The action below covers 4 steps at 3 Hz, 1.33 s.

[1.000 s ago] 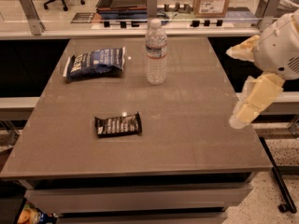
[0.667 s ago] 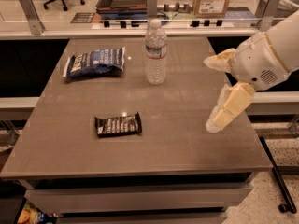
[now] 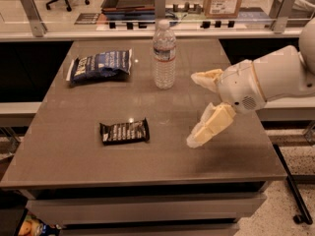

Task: Pick rxbar chocolate

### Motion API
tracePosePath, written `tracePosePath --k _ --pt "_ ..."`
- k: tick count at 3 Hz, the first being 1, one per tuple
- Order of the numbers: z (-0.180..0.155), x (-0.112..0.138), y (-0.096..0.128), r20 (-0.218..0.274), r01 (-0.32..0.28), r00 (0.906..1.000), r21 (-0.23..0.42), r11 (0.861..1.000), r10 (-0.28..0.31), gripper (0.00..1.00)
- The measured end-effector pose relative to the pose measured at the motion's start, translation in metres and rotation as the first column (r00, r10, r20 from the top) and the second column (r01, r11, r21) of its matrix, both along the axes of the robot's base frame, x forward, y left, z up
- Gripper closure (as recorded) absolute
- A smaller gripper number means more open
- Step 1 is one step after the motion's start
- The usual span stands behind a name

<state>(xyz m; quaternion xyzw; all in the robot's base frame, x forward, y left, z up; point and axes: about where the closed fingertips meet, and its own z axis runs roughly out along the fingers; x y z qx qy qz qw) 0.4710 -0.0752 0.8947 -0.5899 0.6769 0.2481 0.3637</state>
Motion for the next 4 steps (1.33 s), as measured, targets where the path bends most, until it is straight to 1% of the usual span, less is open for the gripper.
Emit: tracePosePath --k 1,2,3,4 --pt "-0.011 0.009 0.029 0.036 0.014 0.9992 0.126 0.992 -0.019 0.00" --pt "-0.011 0.009 0.032 0.035 0.010 0.9993 0.126 0.992 -0.015 0.00" --pt "-0.024 0.009 0.051 0.018 -0.017 0.9997 0.152 0.988 0.014 0.00" --pt "-0.042 0.005 0.075 0.002 -0.051 0.9987 0.178 0.983 0.051 0.00"
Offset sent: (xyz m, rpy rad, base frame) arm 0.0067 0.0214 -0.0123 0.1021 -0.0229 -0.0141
